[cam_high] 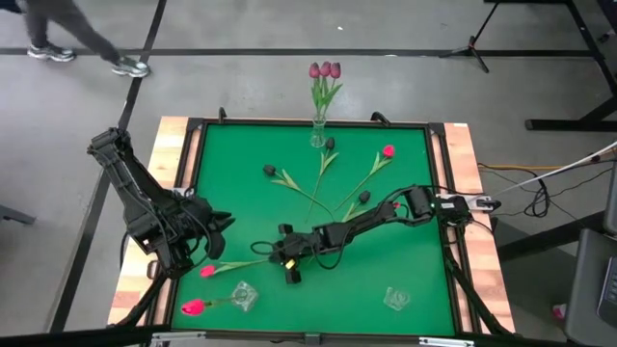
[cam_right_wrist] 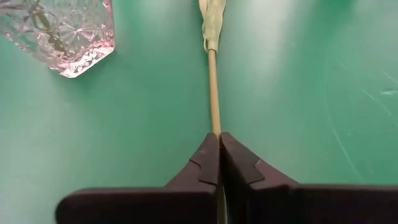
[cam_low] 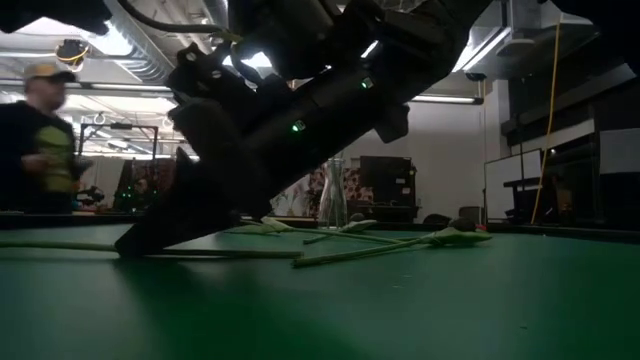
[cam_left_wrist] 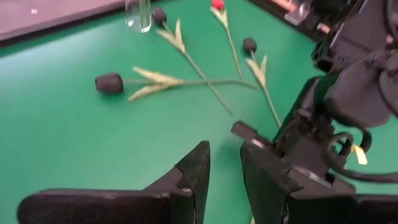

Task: Sort flowers into vase by color
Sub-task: Put the bottom red tulip into the bottom left transparent vase

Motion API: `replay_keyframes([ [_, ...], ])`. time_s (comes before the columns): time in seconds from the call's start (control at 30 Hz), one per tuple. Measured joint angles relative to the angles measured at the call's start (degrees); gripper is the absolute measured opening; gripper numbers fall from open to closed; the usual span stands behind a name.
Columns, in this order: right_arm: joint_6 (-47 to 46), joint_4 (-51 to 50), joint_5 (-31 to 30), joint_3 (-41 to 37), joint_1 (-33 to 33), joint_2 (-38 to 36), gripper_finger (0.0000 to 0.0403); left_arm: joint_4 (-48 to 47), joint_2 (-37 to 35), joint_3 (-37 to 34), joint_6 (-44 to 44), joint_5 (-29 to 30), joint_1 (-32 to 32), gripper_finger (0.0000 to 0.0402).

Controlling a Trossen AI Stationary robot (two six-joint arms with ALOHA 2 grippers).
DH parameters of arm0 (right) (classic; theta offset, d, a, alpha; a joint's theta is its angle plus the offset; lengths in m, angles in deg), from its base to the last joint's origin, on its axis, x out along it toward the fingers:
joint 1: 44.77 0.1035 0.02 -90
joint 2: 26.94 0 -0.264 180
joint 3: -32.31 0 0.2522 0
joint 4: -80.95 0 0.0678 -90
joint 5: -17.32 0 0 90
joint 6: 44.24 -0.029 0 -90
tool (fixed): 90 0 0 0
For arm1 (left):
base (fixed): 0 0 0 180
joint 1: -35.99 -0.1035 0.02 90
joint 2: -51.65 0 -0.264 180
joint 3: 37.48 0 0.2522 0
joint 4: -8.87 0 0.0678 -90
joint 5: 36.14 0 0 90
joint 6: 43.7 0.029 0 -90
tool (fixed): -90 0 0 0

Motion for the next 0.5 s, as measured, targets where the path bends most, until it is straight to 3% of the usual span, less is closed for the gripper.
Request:
replay_keyframes([
  [0.27,-0.9,-3.2,0.7,-0.4,-4.1,-3.6,0.0003,0.1,-0.1,0.0,-1.4,10.2,0.0,0.0088],
  [0.5,-1.1,-5.7,1.0,-0.3,-9.7,-7.7,0.0001,0.1,-0.8,0.0,-1.4,15.8,-0.1,0.0088],
])
